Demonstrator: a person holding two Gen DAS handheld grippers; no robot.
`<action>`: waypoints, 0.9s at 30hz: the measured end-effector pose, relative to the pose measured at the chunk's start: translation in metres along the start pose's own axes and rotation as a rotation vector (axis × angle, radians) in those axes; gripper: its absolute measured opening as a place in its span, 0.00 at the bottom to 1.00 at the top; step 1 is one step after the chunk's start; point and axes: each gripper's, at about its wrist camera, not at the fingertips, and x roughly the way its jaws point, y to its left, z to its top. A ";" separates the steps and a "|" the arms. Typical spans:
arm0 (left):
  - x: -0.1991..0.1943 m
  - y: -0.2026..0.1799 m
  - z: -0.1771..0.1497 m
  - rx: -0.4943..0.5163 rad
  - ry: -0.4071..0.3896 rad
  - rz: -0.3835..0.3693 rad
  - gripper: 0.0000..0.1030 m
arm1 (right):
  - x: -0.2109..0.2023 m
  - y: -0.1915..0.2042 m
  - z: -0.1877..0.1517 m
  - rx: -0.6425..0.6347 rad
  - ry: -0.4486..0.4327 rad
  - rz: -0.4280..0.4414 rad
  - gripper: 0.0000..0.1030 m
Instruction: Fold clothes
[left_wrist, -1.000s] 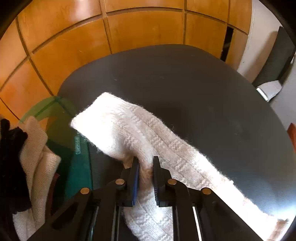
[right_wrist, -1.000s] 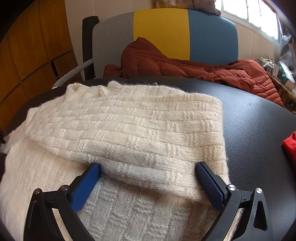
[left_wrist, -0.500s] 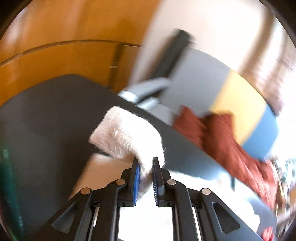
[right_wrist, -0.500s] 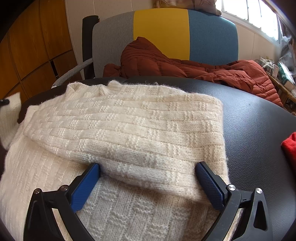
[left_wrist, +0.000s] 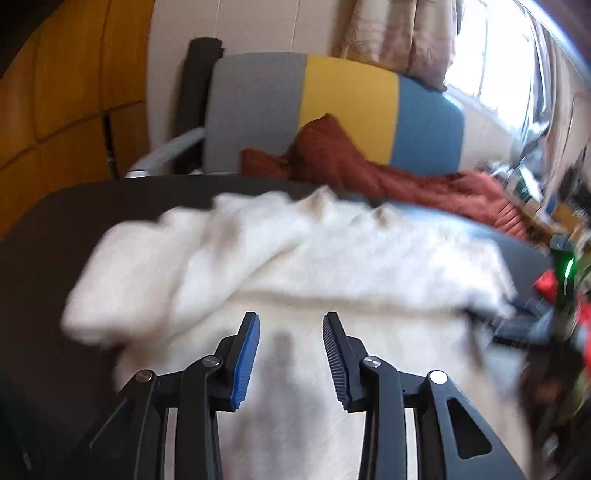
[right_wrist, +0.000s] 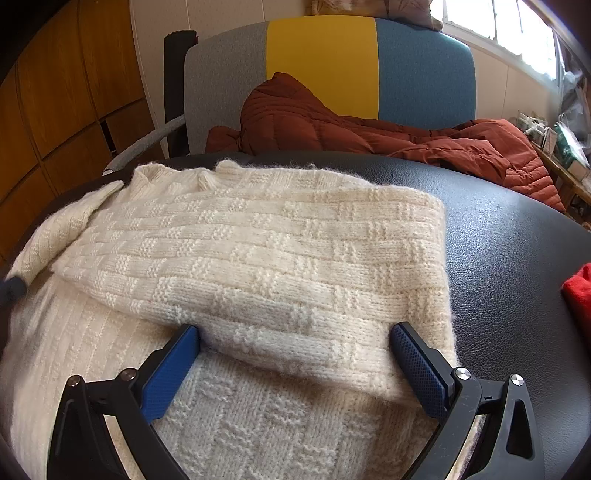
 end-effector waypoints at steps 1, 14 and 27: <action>0.005 0.008 -0.006 -0.004 0.011 0.029 0.36 | 0.000 0.000 0.000 0.000 0.002 0.000 1.00; 0.023 0.052 -0.027 -0.170 0.060 -0.021 0.54 | -0.004 0.019 0.026 -0.045 0.123 -0.091 0.99; 0.032 0.071 -0.028 -0.289 0.019 -0.143 0.54 | -0.003 0.219 0.153 -0.338 0.125 0.281 0.89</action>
